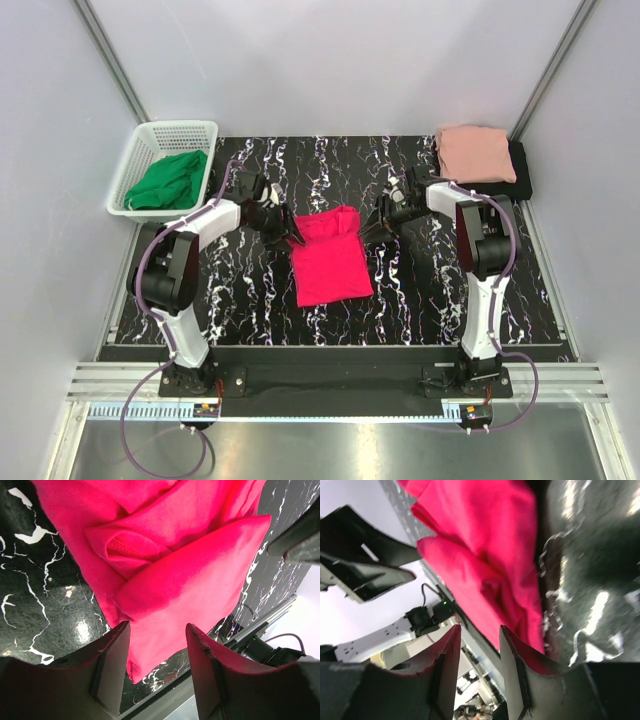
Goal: Fold and stack the t-shirts
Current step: Fold the tshirt
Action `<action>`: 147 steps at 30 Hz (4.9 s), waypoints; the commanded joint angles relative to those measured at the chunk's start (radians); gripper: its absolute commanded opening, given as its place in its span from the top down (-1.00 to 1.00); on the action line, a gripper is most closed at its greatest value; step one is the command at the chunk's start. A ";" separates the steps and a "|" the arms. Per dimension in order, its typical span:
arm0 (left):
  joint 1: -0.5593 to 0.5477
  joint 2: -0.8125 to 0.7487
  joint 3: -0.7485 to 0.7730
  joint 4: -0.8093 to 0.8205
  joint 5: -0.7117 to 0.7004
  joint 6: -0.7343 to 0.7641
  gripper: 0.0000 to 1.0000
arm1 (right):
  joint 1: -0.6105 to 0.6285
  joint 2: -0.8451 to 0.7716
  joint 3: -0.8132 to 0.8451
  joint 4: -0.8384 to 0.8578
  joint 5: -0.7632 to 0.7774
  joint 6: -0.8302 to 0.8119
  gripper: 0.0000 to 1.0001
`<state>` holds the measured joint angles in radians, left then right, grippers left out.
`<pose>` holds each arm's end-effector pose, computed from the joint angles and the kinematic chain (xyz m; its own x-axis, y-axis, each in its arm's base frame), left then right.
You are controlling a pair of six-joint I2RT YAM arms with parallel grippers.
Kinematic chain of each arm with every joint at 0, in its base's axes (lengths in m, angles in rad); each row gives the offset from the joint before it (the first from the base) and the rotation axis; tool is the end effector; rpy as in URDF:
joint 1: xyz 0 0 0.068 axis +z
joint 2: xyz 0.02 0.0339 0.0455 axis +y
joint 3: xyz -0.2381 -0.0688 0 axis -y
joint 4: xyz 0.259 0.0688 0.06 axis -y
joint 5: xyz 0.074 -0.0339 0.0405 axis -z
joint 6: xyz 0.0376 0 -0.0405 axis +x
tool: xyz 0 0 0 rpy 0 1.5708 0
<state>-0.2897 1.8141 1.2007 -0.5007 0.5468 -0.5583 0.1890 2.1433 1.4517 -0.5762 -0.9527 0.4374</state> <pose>0.3495 -0.1246 0.1493 -0.9752 -0.1815 -0.1268 -0.0623 0.7746 -0.6294 0.4022 0.1081 0.1032 -0.9965 0.0593 0.0592 0.0821 0.5502 0.8310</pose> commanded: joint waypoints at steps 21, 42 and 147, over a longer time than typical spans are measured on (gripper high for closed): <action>0.001 0.047 0.040 -0.009 -0.010 0.020 -0.01 | 0.038 0.105 0.164 -0.050 0.038 -0.043 0.12; 0.001 0.105 0.096 -0.015 -0.013 0.017 0.03 | 0.043 0.144 0.199 -0.074 0.035 -0.055 0.14; 0.055 0.174 0.468 -0.044 -0.030 -0.011 1.00 | 0.038 0.233 0.740 -0.137 -0.006 0.034 1.00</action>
<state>-0.2401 1.9862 1.6276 -0.5587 0.5179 -0.5659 0.2329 2.3592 2.1391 -0.7124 -0.9188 0.4572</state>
